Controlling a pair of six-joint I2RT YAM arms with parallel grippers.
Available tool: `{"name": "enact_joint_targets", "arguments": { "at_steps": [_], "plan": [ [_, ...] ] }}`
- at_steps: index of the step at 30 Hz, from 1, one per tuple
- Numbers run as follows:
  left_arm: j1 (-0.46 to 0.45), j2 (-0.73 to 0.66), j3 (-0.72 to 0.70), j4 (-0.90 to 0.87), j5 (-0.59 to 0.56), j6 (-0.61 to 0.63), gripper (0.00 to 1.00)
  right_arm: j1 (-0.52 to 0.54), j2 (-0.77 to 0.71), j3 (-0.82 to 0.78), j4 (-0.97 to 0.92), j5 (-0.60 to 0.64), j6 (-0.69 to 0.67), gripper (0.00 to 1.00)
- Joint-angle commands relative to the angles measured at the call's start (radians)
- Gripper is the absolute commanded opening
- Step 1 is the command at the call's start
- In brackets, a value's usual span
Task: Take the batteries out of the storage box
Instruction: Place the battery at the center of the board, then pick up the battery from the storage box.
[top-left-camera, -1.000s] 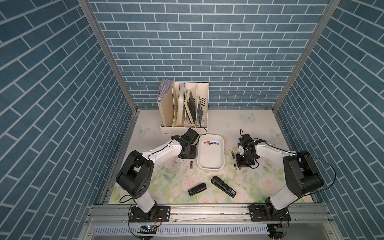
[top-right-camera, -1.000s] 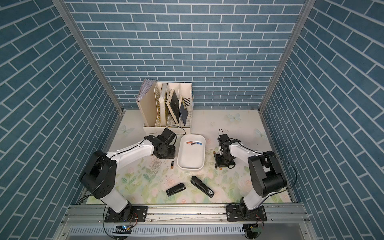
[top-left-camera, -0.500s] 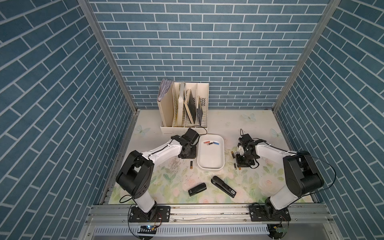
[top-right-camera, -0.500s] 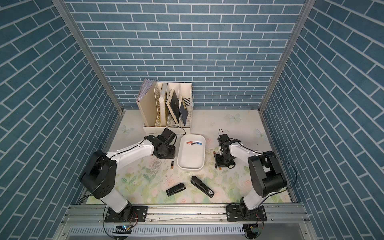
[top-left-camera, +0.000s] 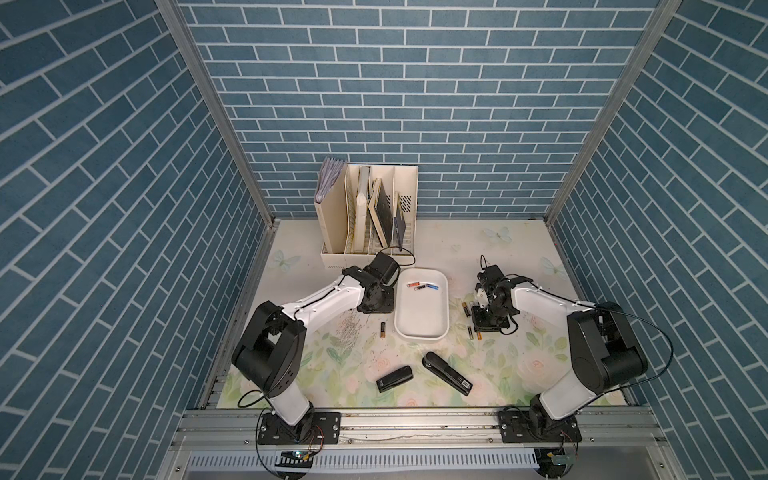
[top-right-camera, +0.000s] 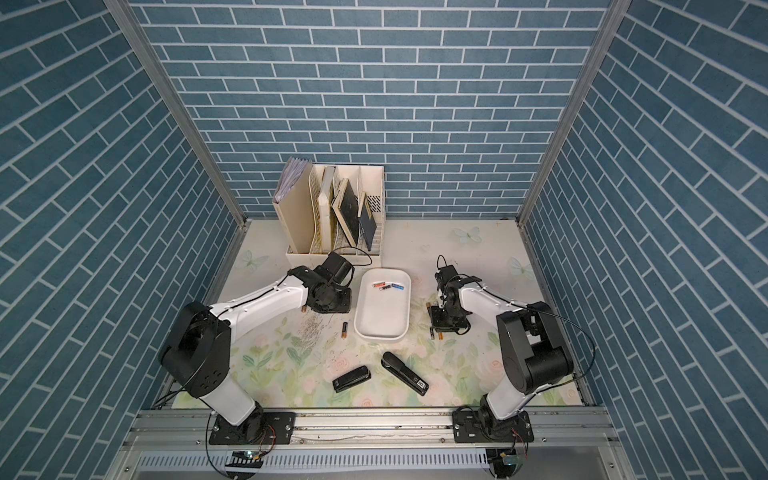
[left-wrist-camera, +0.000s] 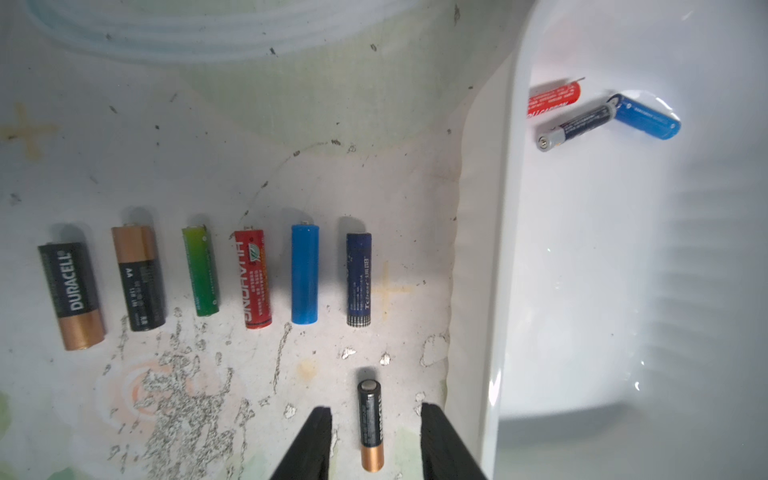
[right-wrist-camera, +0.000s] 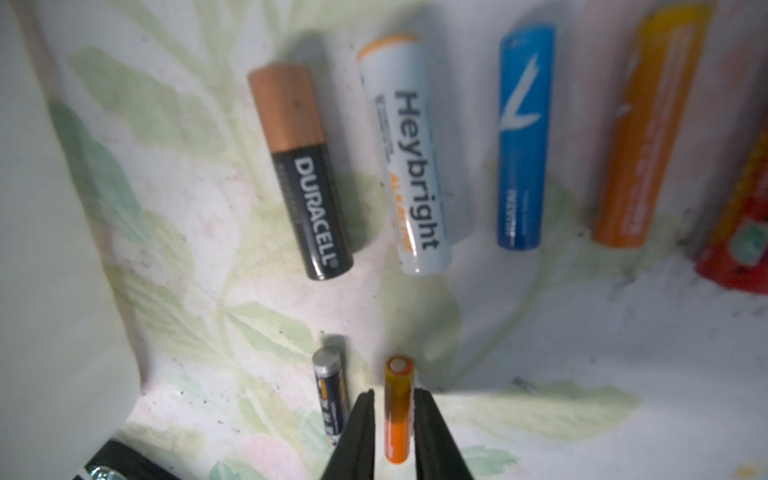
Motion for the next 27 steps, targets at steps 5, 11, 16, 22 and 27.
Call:
{"name": "enact_joint_targets", "arguments": {
  "at_steps": [5,11,16,22,27],
  "plan": [
    [-0.001,0.006,0.137,-0.105,-0.082,0.04,0.44,-0.003,-0.038,0.069,-0.065,0.02,-0.013,0.22],
    [-0.022,0.087,0.269,-0.117,-0.075,0.086,0.47,-0.004,-0.038,0.151,-0.096,0.019,-0.015,0.22],
    [-0.049,0.17,0.332,-0.04,-0.027,0.117,0.49,-0.005,-0.016,0.211,-0.116,0.02,-0.023,0.22],
    [-0.095,0.233,0.346,0.106,-0.038,0.189,0.51,-0.008,0.0,0.246,-0.129,0.024,-0.03,0.23],
    [-0.117,0.287,0.362,0.194,-0.031,0.253,0.52,-0.016,0.004,0.246,-0.14,0.029,-0.036,0.23]
  ]
}}
